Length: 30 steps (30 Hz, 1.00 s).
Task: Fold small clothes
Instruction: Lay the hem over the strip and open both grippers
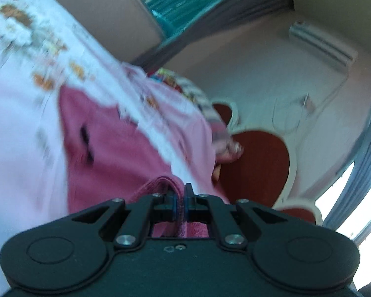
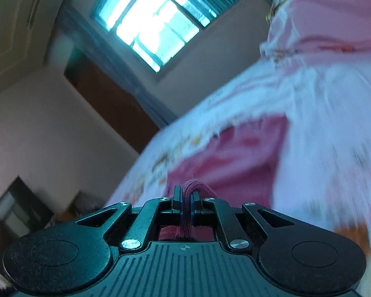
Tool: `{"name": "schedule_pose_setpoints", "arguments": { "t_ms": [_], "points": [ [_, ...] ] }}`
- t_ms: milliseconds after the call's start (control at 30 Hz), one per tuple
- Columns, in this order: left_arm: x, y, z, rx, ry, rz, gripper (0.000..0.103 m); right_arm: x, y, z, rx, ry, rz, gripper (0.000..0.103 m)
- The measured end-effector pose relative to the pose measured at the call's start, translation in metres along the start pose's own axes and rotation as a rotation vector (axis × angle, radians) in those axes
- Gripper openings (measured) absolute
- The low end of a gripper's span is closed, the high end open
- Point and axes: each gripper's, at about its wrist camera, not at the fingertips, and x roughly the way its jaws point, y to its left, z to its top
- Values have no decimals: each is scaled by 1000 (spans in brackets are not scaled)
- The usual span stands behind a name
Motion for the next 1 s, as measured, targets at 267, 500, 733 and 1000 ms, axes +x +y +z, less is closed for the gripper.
{"name": "schedule_pose_setpoints", "arguments": {
  "t_ms": [267, 500, 733, 1000],
  "points": [
    [114, 69, 108, -11, -43, 62, 4, 125, -84, 112, 126, -18, -49, 5],
    [178, 149, 121, -81, 25, 360, 30, 202, -198, 117, 304, 21, -308, 16],
    [118, 119, 123, 77, -88, 339, 83, 138, -176, 108, 31, -151, -269, 42],
    [181, 90, 104, 521, 222, 518, 69, 174, -139, 88, -311, 55, -386, 42]
  ]
}}
